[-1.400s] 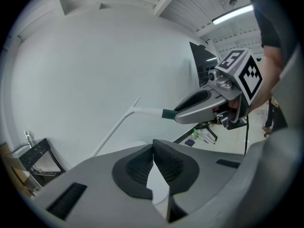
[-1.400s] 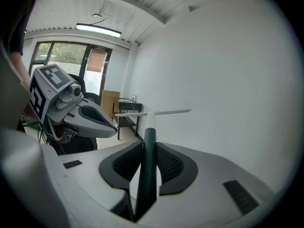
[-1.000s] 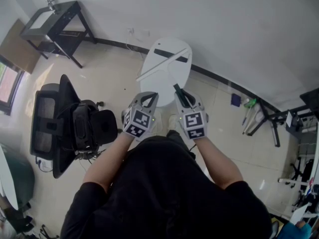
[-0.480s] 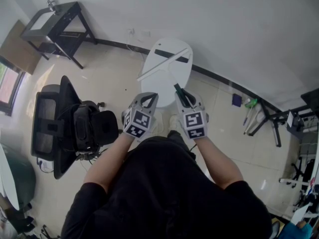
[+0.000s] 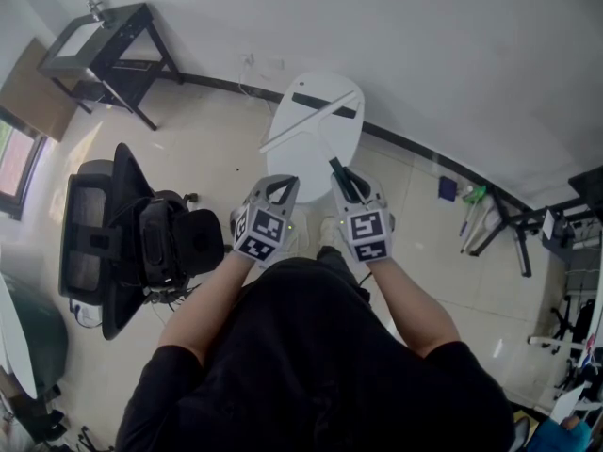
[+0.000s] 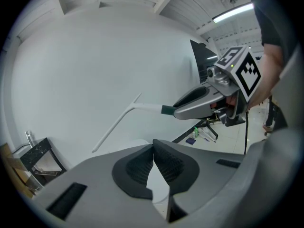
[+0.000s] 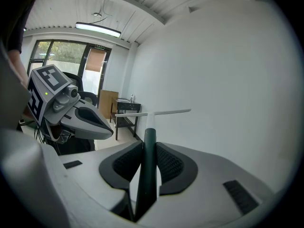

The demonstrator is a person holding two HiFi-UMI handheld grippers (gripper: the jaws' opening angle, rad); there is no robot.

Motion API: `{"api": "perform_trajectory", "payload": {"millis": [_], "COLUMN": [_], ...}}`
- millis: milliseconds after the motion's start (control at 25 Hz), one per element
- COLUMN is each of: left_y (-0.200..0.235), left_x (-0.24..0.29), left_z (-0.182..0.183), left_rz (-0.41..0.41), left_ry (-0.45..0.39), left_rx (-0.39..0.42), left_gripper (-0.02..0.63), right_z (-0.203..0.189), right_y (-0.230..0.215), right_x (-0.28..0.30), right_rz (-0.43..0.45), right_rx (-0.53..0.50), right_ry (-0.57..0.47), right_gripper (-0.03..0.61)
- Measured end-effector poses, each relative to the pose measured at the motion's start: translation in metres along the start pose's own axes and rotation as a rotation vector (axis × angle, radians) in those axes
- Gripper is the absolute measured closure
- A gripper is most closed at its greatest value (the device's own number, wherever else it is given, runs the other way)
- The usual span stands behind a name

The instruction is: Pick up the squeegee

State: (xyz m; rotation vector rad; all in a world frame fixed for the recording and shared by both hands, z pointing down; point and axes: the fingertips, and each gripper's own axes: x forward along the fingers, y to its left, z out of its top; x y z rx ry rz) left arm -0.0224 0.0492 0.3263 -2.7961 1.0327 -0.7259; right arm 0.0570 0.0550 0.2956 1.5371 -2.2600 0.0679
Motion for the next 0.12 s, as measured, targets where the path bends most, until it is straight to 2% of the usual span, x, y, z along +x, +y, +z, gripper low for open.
{"api": "perform_trajectory", "payload": {"millis": [120], "left_y": [0.0004], "left_x": [-0.0004], "left_z": [0.0009], "left_rz": [0.002], "left_ry": [-0.002], "left_rx": [0.001], "left_gripper": [0.621], "right_z": [0.0009], "right_y": [-0.0001], "right_x": [-0.0001], "right_rz": [-0.001], "right_rx": [0.001], "right_ry": [-0.001], "right_gripper": [0.482]}}
